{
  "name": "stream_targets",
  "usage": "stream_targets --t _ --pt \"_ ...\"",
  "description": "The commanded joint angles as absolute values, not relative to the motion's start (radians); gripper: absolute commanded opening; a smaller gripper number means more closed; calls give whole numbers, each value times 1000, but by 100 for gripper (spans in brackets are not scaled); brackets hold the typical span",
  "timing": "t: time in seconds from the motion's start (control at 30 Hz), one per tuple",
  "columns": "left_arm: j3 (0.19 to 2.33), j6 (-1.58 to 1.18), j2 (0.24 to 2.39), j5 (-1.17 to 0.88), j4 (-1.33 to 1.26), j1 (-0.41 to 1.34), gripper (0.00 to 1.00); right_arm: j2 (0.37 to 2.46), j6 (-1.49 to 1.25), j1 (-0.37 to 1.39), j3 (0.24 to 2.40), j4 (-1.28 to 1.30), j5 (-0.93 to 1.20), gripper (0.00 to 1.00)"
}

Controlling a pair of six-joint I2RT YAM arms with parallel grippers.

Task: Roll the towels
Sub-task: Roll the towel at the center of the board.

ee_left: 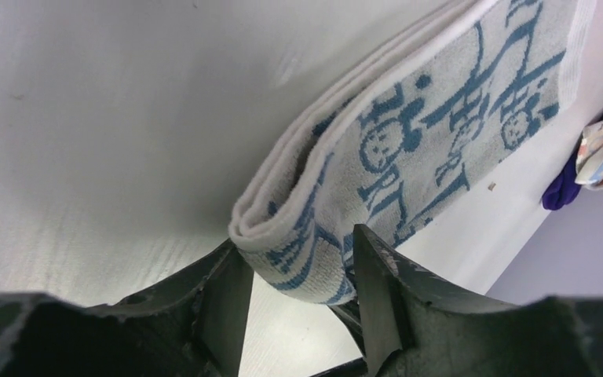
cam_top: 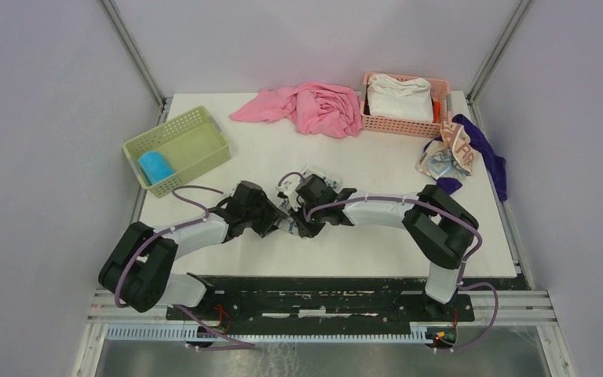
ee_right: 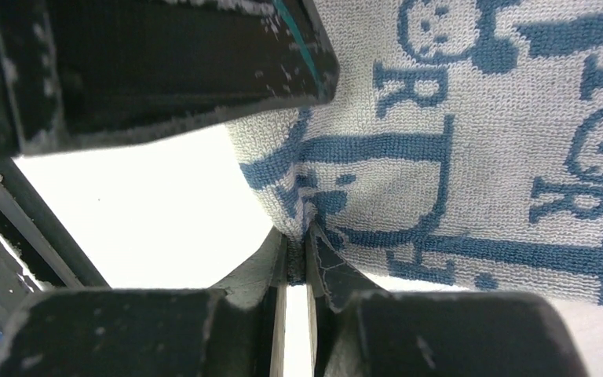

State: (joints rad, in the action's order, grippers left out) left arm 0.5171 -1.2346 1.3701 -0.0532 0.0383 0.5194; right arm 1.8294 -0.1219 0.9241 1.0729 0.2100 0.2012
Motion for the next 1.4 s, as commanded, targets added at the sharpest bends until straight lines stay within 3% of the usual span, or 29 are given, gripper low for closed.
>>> stream_targets --t 0.0,0.23,0.37,0.67,0.93,1.37 --pt "492 -1272 1384 63 121 518 53 1789 -134 930 1052 218 198 18" --pt "501 -1235 1379 114 168 500 32 1740 -102 931 1042 217 187 22" --pt "523 -1215 1380 86 177 500 17 1714 -67 941 1069 244 168 34" --pt "530 -1229 1361 29 163 502 15 1767 -9 1000 1205 241 157 54" --pt "529 -1238 1346 21 163 500 15 1872 0 1014 1240 260 118 53" --pt "503 -1284 1354 2 127 487 14 1880 -43 1021 1094 279 85 50"
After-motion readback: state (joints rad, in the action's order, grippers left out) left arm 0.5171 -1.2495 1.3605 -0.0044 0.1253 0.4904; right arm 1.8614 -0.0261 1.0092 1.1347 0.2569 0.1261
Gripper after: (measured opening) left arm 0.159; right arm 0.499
